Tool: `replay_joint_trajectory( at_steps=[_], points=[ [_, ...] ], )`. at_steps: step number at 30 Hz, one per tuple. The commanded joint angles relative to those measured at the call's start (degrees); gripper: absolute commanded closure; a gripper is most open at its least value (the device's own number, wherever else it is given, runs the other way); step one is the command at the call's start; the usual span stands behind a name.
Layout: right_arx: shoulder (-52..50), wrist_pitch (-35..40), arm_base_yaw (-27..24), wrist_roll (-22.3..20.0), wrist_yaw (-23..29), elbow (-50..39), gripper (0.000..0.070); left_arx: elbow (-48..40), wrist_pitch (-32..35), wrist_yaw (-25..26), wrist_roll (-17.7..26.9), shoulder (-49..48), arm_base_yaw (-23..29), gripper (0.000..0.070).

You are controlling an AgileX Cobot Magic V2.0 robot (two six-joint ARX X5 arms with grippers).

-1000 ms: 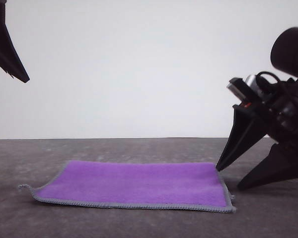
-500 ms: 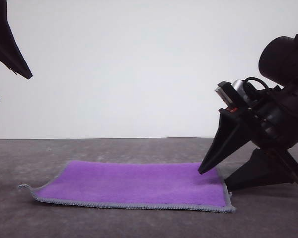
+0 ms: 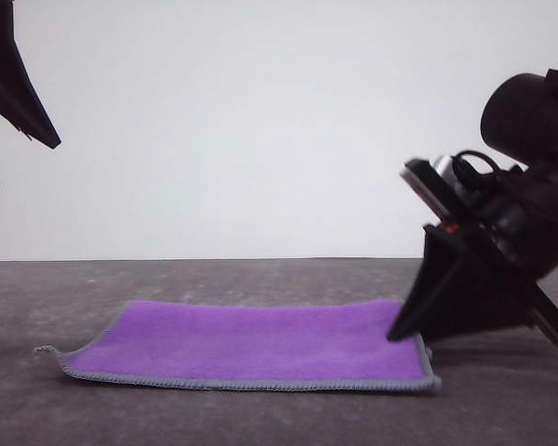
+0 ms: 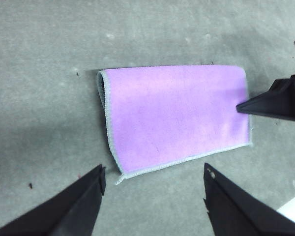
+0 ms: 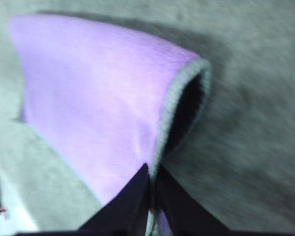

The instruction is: Fold clothes

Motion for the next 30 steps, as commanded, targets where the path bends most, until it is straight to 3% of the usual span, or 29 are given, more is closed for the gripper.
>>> replay_joint_trajectory(
  at_steps=[1, 5, 18, 27, 29, 30],
  points=[
    [-0.32, 0.44, 0.98, 0.53, -1.57, 2.11, 0.0700, 0.20, 0.37, -0.20, -0.06, 0.22, -0.22, 0.0310],
    [-0.32, 0.71, 3.42, 1.60, -4.17, 4.65, 0.0700, 0.20, 0.46, -0.20, 0.07, 0.22, -0.22, 0.0310],
    [7.15, 11.55, 16.03, 8.62, -0.80, 12.64, 0.0700, 0.20, 0.73, -0.20, 0.35, 0.22, -0.22, 0.0310],
    [16.86, 14.15, 20.24, 8.73, -0.74, 20.01, 0.0699, 0.20, 3.48, -0.22, 0.26, 0.22, -0.22, 0.0310],
    [17.11, 15.07, 20.68, 8.73, -0.78, 20.18, 0.0640, 0.20, 3.40, -0.22, 0.26, 0.22, -0.22, 0.0310],
    [17.11, 15.16, 20.84, 8.71, -0.80, 20.18, 0.0570, 0.20, 3.33, -0.22, 0.26, 0.22, -0.22, 0.0310]
  ],
)
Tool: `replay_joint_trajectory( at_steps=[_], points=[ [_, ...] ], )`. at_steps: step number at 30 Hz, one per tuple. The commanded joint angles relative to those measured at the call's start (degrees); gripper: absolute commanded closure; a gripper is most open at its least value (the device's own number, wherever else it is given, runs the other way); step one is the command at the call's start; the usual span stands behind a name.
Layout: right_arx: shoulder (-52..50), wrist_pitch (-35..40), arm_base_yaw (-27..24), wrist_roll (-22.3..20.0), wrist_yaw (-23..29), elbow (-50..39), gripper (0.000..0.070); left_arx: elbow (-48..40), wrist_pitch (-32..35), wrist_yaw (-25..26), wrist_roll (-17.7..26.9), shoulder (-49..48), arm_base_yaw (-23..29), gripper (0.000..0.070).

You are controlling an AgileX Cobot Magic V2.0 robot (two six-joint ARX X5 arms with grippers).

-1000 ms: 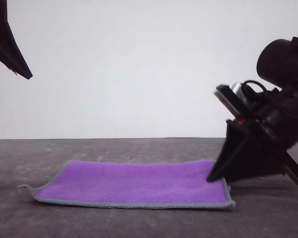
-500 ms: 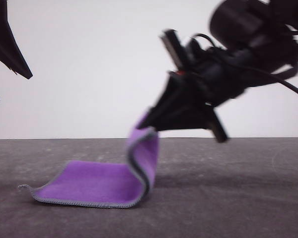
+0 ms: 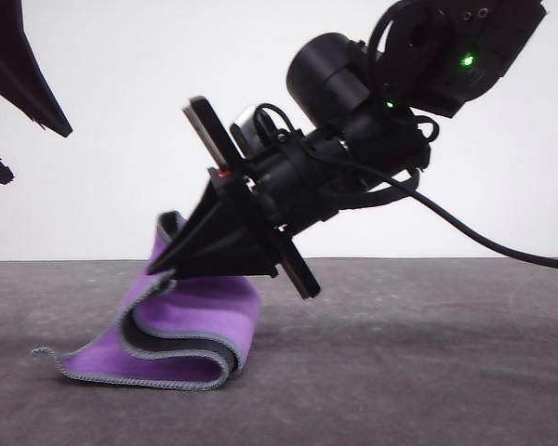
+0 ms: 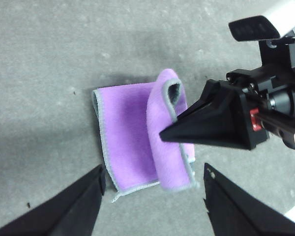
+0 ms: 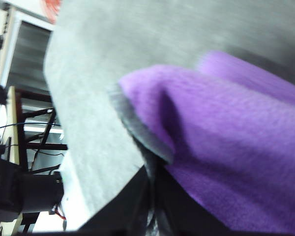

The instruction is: Fold clothes

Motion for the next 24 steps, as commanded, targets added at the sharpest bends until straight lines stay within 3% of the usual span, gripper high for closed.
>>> replay_joint_trajectory(
  at_steps=[1, 3, 9, 12, 19, 24],
  points=[
    [0.96, 0.66, 0.68, 0.45, -0.53, 1.03, 0.0484, 0.20, 0.22, -0.20, 0.24, 0.22, -0.22, 0.0310],
    [0.72, 0.71, 0.52, 0.44, -2.58, 1.03, 0.0340, 0.20, 0.11, -0.20, 0.24, 0.22, -0.22, 0.0310],
    [-2.80, -0.65, -1.55, -1.47, -5.28, 1.03, 0.0333, 0.20, 0.09, -0.20, 0.22, 0.22, -0.22, 0.0310],
    [-6.04, -6.46, -2.82, -6.79, -2.67, 1.01, 0.0338, 0.20, 0.11, -0.20, 0.22, 0.22, -0.22, 0.0310],
    [-15.58, -28.64, -5.40, -23.66, 8.70, 0.37, 0.0342, 0.20, 0.12, -0.17, 0.22, 0.22, -0.22, 0.0310],
    [-24.19, -33.96, -8.18, -29.24, 14.18, -2.34, 0.0342, 0.20, 0.15, -0.17, 0.26, 0.22, -0.22, 0.0310]
  ],
)
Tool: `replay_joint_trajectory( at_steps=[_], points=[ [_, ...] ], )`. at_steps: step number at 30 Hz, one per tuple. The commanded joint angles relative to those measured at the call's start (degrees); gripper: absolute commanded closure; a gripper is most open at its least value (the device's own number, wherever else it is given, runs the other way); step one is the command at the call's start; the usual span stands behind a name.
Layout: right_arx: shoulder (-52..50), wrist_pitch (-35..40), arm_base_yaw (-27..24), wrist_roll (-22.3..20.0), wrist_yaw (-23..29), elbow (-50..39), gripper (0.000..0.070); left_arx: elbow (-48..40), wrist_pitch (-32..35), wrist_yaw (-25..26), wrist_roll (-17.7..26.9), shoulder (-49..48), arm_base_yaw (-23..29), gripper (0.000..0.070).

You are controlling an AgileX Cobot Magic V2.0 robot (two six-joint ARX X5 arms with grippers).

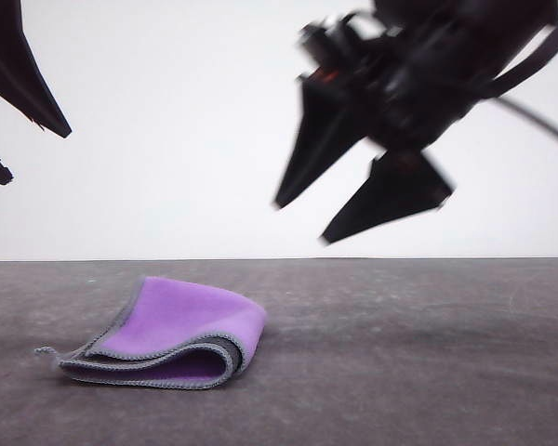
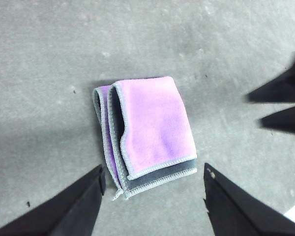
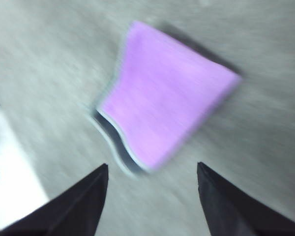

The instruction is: Fold clothes

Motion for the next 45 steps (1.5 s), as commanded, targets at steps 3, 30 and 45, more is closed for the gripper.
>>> replay_joint_trajectory(
  at_steps=[3, 30, 45],
  points=[
    [-5.63, -0.24, -2.84, -4.78, 2.19, -2.44, 0.0342, 0.20, 0.23, -0.17, 0.25, 0.22, -0.22, 0.0310],
    [-27.97, 3.82, -13.41, -3.52, 10.01, -17.26, 0.0691, 0.20, 0.28, 2.49, 0.22, 0.22, -0.22, 0.0670],
    [-27.97, 4.82, -13.44, -3.52, 10.01, -17.26, 0.0684, 0.22, 0.69, 3.30, 0.44, 0.22, -0.17, 0.0700]
  ],
)
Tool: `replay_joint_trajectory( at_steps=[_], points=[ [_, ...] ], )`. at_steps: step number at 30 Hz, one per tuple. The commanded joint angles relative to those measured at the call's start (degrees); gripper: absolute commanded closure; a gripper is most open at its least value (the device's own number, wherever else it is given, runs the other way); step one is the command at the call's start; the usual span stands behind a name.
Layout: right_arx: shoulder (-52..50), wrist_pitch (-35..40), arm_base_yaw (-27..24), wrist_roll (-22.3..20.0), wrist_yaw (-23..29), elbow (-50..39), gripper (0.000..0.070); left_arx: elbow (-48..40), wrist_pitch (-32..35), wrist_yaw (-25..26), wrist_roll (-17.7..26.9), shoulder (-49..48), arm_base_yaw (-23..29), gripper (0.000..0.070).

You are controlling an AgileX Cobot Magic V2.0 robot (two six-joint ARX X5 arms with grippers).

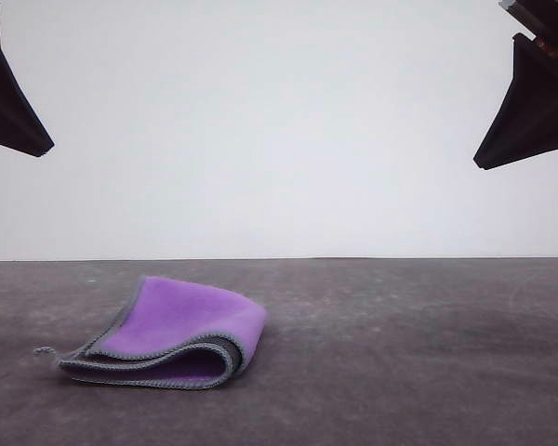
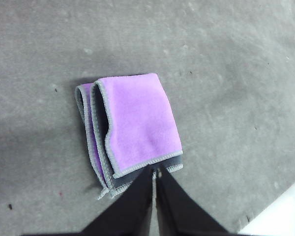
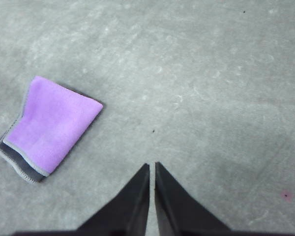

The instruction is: Fold clothes

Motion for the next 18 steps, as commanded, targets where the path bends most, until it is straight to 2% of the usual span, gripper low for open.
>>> replay_joint_trajectory(
  at_steps=[1, 9, 12, 15, 18],
  points=[
    [0.39, 0.59, 0.09, 0.20, -0.02, 0.25, 0.0684, 0.22, 0.39, 0.06, 0.42, 0.22, -0.17, 0.0700],
    [0.39, 0.59, 0.09, 0.20, -0.02, 0.24, 0.0684, -0.41, 1.10, 0.01, 1.54, -0.22, 1.38, 0.0700],
    [0.39, 0.59, 0.09, 0.20, -0.02, 0.26, 0.0684, -4.74, 8.24, -0.09, 3.09, -3.42, 3.73, 0.0700],
    [0.39, 0.59, 0.09, 0.20, -0.02, 0.26, 0.0684, -11.87, 19.55, -0.82, 6.20, -9.50, 7.07, 0.0700],
    [0.39, 0.57, 0.09, 0.20, -0.02, 0.26, 0.0684, -18.81, 27.23, -4.79, 8.69, -17.01, 10.70, 0.0700]
  ],
)
